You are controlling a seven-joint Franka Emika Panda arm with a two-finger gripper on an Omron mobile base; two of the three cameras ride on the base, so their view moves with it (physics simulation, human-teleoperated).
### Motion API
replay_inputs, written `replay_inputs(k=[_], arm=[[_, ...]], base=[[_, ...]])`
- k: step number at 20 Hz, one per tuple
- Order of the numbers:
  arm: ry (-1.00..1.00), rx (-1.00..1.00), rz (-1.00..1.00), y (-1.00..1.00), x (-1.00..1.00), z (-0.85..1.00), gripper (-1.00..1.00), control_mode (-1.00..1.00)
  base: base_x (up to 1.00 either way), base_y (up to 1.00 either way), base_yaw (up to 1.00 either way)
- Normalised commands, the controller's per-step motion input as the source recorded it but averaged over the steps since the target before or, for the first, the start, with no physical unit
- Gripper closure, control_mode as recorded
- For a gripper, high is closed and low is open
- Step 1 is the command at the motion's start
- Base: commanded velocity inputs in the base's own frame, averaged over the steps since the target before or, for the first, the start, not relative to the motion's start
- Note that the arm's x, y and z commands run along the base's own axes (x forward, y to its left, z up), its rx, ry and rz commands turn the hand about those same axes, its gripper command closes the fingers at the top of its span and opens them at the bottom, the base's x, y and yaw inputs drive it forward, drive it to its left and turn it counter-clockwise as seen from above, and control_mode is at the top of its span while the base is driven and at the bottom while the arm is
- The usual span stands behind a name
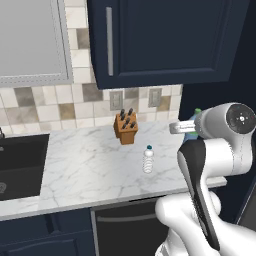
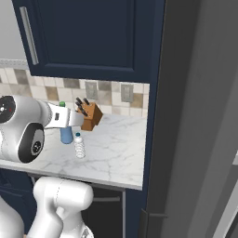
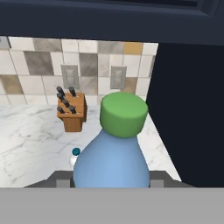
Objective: Take the bottled waters from the counter and place them in the freezer to freeze. Close the freezer door after placing the bottles.
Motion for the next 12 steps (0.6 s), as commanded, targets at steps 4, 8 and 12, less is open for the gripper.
replay_inputs(k=[4, 8, 12], arm=[[0.00, 0.00, 0.00, 0.00, 0.00, 0.00, 1.00, 1.00], [0.00, 0.00, 0.00, 0.00, 0.00, 0.00, 1.00, 1.00], [0.00, 0.00, 0.00, 0.00, 0.00, 0.00, 1.00, 1.00]], base=[[-0.62, -0.07, -0.01], [-0.63, -0.03, 0.00], [-0.66, -0.10, 0.00]])
